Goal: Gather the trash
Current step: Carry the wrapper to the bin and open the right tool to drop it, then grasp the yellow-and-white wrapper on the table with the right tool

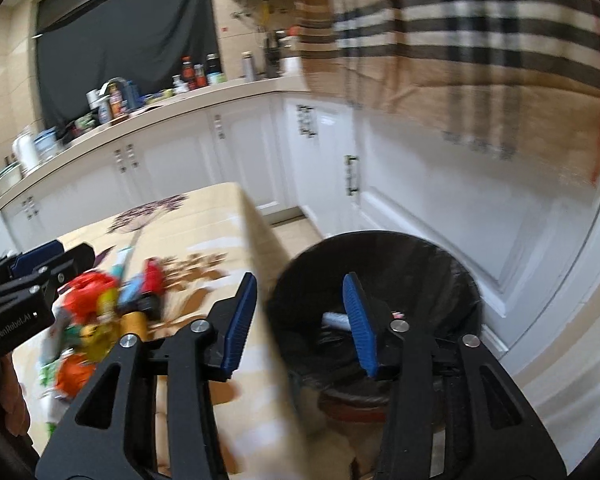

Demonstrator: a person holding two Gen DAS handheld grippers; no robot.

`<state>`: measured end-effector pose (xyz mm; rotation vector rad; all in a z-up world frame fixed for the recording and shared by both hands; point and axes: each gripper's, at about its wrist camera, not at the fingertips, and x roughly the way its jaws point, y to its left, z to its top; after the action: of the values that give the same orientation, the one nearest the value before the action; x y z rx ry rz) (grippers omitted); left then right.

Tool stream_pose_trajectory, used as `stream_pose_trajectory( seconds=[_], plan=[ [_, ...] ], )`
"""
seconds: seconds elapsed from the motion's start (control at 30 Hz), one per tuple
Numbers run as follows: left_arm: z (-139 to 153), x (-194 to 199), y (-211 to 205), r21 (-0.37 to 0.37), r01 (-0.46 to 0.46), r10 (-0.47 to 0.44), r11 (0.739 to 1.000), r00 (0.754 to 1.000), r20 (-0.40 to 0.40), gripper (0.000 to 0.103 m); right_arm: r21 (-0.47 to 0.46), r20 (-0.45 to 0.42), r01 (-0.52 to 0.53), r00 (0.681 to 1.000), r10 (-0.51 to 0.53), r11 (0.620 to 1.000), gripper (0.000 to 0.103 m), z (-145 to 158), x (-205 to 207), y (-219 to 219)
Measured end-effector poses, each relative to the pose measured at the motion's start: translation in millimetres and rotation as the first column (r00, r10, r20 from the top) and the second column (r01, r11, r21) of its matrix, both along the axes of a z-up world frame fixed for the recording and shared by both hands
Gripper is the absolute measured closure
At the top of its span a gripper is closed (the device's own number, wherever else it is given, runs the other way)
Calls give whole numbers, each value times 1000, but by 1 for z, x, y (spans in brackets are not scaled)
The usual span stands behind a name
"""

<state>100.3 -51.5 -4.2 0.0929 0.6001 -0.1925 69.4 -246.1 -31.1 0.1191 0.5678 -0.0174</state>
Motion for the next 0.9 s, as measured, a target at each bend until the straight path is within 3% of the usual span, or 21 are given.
stream_pose_trajectory(
  seconds=[0.43,0.8,0.9],
  plan=[
    [-19,-58,128,2,-262,261,965,965,-36,44,-42,-29,-191,981,190,981,56,1,-10,100],
    [-30,-77,184,-12,-368,367,930,928,-58,44,-77,-110,-261,962,252,962,58,-15,20,150],
    [-32,-77,190,-11,-377,375,926,925,-59,44,-77,-145,-264,957,251,961,65,-20,31,155]
  ],
)
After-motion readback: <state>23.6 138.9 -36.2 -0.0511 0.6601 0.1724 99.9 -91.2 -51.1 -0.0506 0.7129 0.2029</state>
